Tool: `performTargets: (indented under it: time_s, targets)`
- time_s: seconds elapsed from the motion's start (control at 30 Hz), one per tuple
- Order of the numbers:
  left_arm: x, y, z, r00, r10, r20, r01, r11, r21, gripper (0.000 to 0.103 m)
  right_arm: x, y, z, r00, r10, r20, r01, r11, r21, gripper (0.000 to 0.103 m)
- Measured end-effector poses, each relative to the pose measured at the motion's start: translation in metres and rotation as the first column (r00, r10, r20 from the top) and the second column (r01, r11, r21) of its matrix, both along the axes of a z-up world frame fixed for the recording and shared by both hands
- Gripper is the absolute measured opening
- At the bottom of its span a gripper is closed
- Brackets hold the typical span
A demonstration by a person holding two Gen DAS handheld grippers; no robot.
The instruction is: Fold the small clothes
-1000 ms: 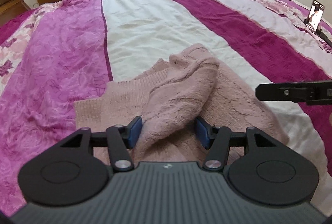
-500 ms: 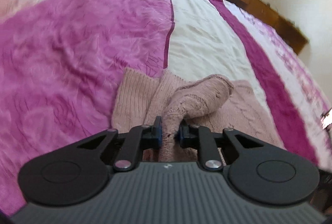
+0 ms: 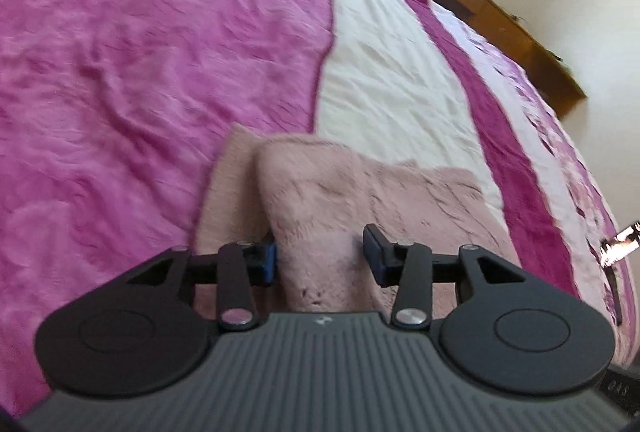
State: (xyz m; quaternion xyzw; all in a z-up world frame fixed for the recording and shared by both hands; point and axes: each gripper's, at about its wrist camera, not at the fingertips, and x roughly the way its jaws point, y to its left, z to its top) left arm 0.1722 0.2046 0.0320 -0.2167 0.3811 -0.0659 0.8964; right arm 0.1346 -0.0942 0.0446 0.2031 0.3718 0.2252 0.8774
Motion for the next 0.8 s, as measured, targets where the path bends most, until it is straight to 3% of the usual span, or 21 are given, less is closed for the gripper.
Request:
performTargets:
  time_s: [0.13, 0.2, 0.27, 0.43, 0.53, 0.6, 0.7, 0.8]
  targets:
    - [0.002, -0.008, -0.009, 0.999, -0.048, 0.008, 0.048, 0.999, -0.012, 0.042, 0.000, 0.000, -0.004, 1.000, -0.006, 0.000, 0.006, 1.000, 0.004, 0.069]
    - [0.000, -0.012, -0.011, 0.997, -0.069, 0.023, 0.069, 0.998, 0.001, 0.025, 0.001, 0.000, -0.007, 1.000, -0.007, 0.001, 0.007, 1.000, 0.016, 0.070]
    - [-0.004, -0.011, -0.009, 0.997, -0.061, 0.037, 0.061, 0.998, -0.014, 0.022, 0.002, 0.000, -0.009, 1.000, -0.007, -0.006, 0.007, 1.000, 0.024, 0.071]
    - [-0.025, 0.005, 0.022, 0.995, 0.000, 0.102, 0.007, 0.998, -0.070, 0.021, -0.003, 0.010, 0.002, 1.000, 0.030, 0.010, -0.030, 0.999, 0.026, 0.072]
    - [-0.035, 0.021, 0.036, 0.991, 0.020, 0.133, -0.018, 1.000, -0.015, 0.021, -0.012, 0.023, 0.017, 0.994, 0.084, 0.064, -0.086, 0.996, 0.022, 0.072]
    - [-0.029, 0.030, 0.029, 0.997, 0.003, 0.079, -0.006, 0.999, 0.032, 0.022, -0.015, 0.034, 0.018, 0.992, 0.108, 0.066, -0.108, 0.994, -0.002, 0.072]
    - [-0.023, 0.036, 0.004, 1.000, 0.005, -0.030, -0.004, 1.000, 0.027, 0.027, -0.021, 0.047, 0.015, 0.991, 0.107, 0.084, -0.100, 0.992, -0.083, 0.073]
    - [-0.036, 0.038, 0.002, 1.000, 0.024, 0.003, -0.024, 1.000, 0.004, 0.028, -0.026, 0.049, 0.014, 0.989, 0.114, 0.096, -0.102, 0.986, -0.129, 0.073]
